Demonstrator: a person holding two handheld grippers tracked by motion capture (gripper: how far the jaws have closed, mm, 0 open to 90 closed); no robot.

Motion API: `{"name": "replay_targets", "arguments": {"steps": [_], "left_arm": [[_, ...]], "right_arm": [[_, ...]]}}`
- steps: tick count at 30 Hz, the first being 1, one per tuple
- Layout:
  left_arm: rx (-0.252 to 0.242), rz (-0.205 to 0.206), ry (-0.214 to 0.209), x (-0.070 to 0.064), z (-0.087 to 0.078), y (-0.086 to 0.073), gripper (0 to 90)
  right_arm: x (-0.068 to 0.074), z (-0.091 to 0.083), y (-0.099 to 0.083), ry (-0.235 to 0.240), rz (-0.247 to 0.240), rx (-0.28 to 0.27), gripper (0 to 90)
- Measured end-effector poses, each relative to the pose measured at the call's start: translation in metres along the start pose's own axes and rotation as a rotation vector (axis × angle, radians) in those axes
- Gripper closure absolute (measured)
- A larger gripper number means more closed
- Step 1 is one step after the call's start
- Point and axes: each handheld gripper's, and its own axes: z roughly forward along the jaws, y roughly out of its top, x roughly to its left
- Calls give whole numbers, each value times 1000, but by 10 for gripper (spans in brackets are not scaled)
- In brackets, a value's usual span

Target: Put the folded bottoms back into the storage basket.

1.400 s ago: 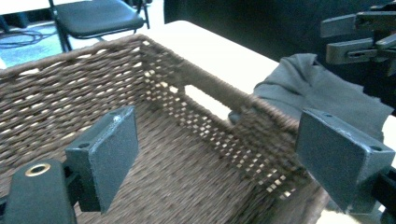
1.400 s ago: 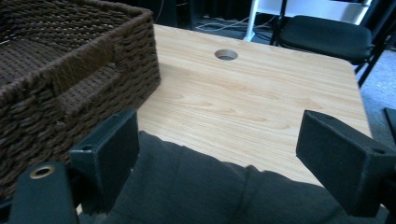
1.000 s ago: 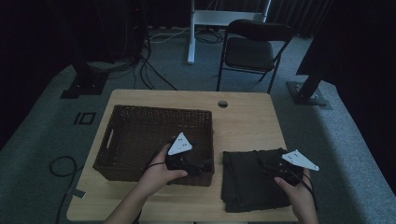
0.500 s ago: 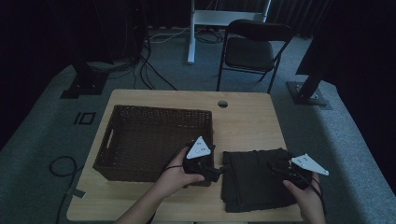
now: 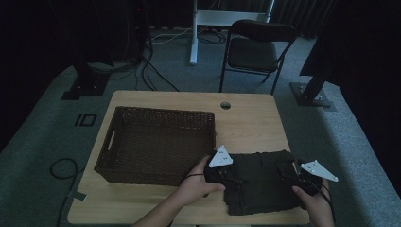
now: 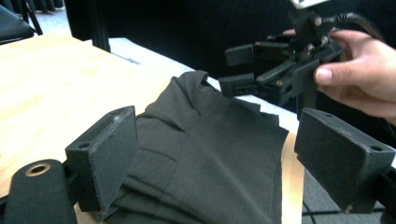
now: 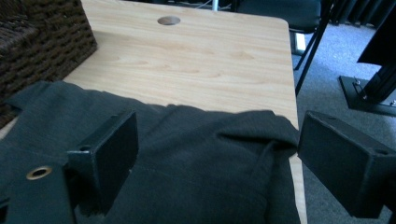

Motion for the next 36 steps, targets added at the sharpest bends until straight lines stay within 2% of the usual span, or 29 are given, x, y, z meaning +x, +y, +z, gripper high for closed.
{"name": "replay_targets", "arguments": {"steps": [7,16,19,25,28,31,33,36], "left_arm": [[21,11,-17,-15,20,-8,140],[68,4,-17,-31,45,-35,140],[92,11,-3,-32,51,-43,140],[127,-17,19,-32,60,-61,141],[143,-31,41,-32,63,-68,141],[138,-49,67,-32,64,-74,141],[143,-40,82,-31,64,-75,141],[158,-48,115,-30,62,-80,141]], "right_arm": [[-9,3,-12,-13,16,22,121],[-19,5,-27,-23,34,54,121],[-21,8,-32,-21,38,68,121],[-23,15,-39,-13,39,96,121],[-24,20,-42,-11,38,118,121],[-24,22,-44,-8,34,132,121],[-25,23,-45,-3,44,135,121],[-27,25,-47,8,59,144,120]]}}
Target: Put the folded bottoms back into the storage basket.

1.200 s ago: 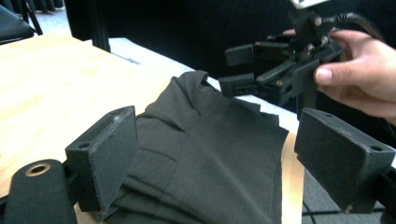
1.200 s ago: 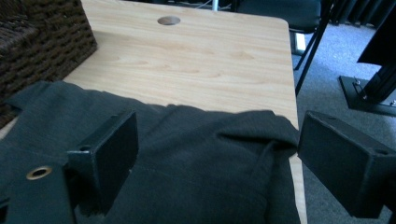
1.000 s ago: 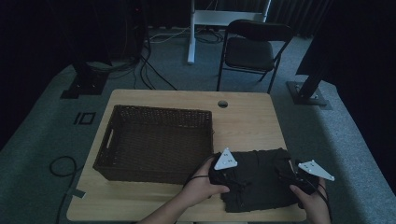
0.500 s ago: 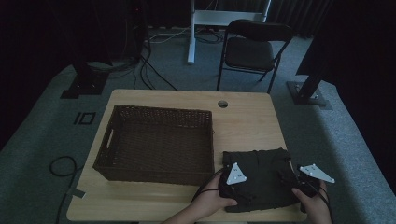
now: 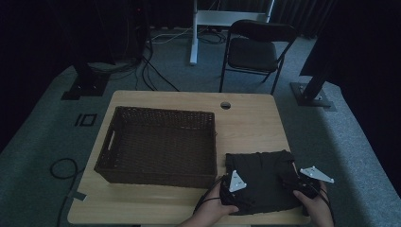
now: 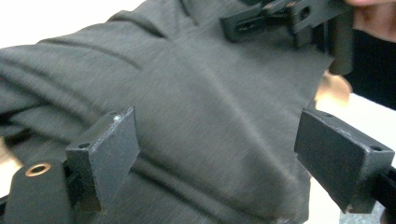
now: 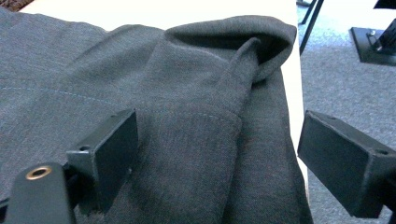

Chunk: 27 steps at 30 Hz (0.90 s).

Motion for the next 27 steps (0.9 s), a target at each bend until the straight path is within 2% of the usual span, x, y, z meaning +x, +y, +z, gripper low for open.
{"name": "replay_targets", "arguments": {"steps": [2,5,7,9,11,13,16,18,22,27], "left_arm": [[17,-20,11,2,1,-5,141],[37,-22,30,2,4,-12,141],[40,-16,40,1,4,-13,141],[35,-37,51,0,6,-14,141],[29,-37,63,-2,7,-17,141],[31,-63,66,-2,7,-18,141],[38,-72,63,-2,8,-18,140],[47,-96,61,-1,10,-17,140],[53,-151,72,-2,14,-16,130],[50,-165,82,-2,15,-16,131]], "right_arm": [[-1,2,0,9,8,3,118],[-2,3,-1,15,10,6,116],[-2,4,-1,20,13,12,116],[-3,5,0,24,14,14,116],[-3,6,0,29,15,19,116],[-3,6,0,33,12,22,116],[-3,8,0,38,14,28,117],[-3,8,0,40,19,32,119],[-4,9,0,58,52,42,173],[-5,8,-2,96,82,34,277]]}}
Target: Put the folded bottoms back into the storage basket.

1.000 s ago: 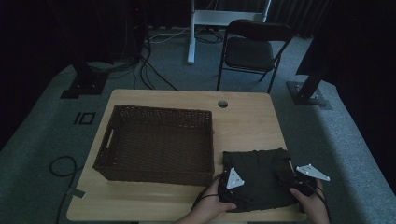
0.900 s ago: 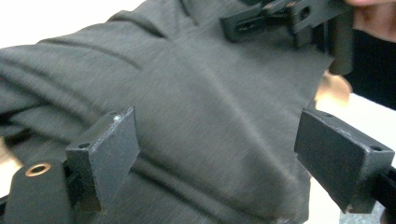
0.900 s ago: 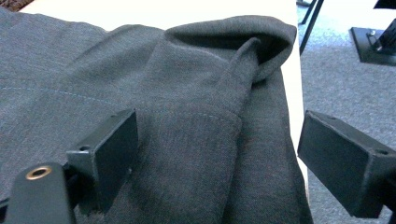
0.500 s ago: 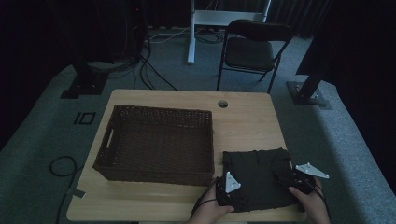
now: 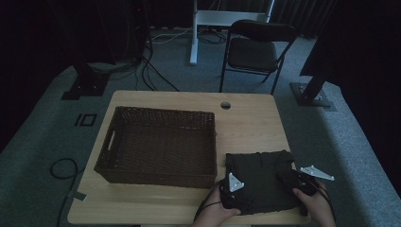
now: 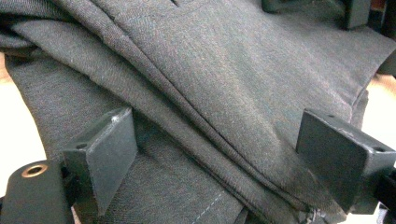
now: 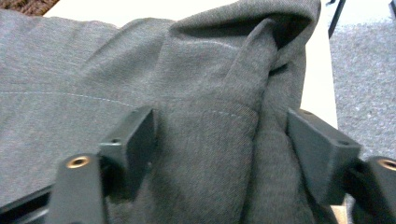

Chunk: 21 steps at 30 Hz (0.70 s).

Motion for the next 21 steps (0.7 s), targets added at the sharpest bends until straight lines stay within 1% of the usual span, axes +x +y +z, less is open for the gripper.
{"name": "replay_targets", "arguments": {"steps": [2,3,5,6,7,8,9,10,12,13,14,15,16,18,19,20,21], "left_arm": [[5,10,12,-1,1,1,138],[14,32,25,-3,2,1,149],[23,69,48,-6,3,2,184],[23,84,57,-7,4,3,250],[25,102,58,-8,5,3,280],[22,117,49,-8,5,3,336],[4,109,25,-7,5,4,424],[0,103,22,-7,5,5,557],[-12,100,16,-6,5,5,663],[-19,79,10,-5,5,5,678],[-20,72,10,-5,5,5,690],[-21,83,10,-5,5,6,694],[-17,82,6,-4,4,7,705],[-9,72,-5,-3,2,10,721],[-5,78,-7,-3,1,12,727],[-10,75,-8,-3,1,13,731],[-4,91,-7,-4,0,13,731]], "right_arm": [[2,0,0,-5,23,3,330],[3,0,0,-7,22,5,368],[5,-1,1,-6,3,5,449],[7,-1,1,-8,-16,1,505],[8,-1,1,-11,-30,0,543],[10,-2,2,-14,-34,1,584],[12,-2,3,-18,-37,5,612],[14,-3,4,-29,-42,14,637],[18,-4,7,-48,-69,28,670],[20,-4,9,-59,-70,33,677],[21,-4,10,-64,-67,37,686],[22,-5,11,-68,-71,41,689],[23,-6,12,-70,-50,36,694],[22,-7,14,-61,-38,30,700],[22,-8,14,-58,-30,25,702],[22,-10,15,-57,-28,26,706],[22,-11,15,-54,-14,15,712]]}}
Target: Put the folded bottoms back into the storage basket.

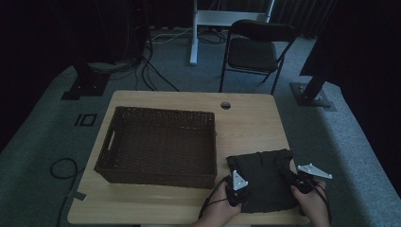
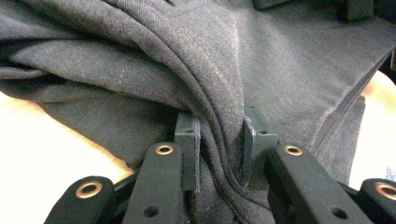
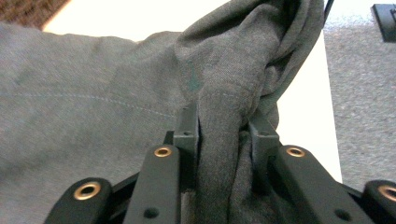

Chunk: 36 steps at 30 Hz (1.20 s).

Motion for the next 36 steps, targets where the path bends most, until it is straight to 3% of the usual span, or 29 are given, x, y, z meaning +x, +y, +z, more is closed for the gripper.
{"name": "replay_targets", "arguments": {"steps": [7,10,17,25,33,36], "left_arm": [[-11,39,-17,-5,-6,7,739],[-8,58,-26,-7,-10,13,740],[-19,49,-54,-5,-22,28,746],[-41,53,-87,0,-39,55,751],[-70,101,-72,4,-57,85,753],[-80,97,-76,10,-64,95,753]], "right_arm": [[0,-15,7,17,45,-20,718],[1,-21,10,15,41,-26,720],[2,-37,22,31,45,-59,723],[6,-56,42,38,40,-111,724],[8,-74,66,45,45,-179,723],[11,-80,76,46,35,-193,723]]}}
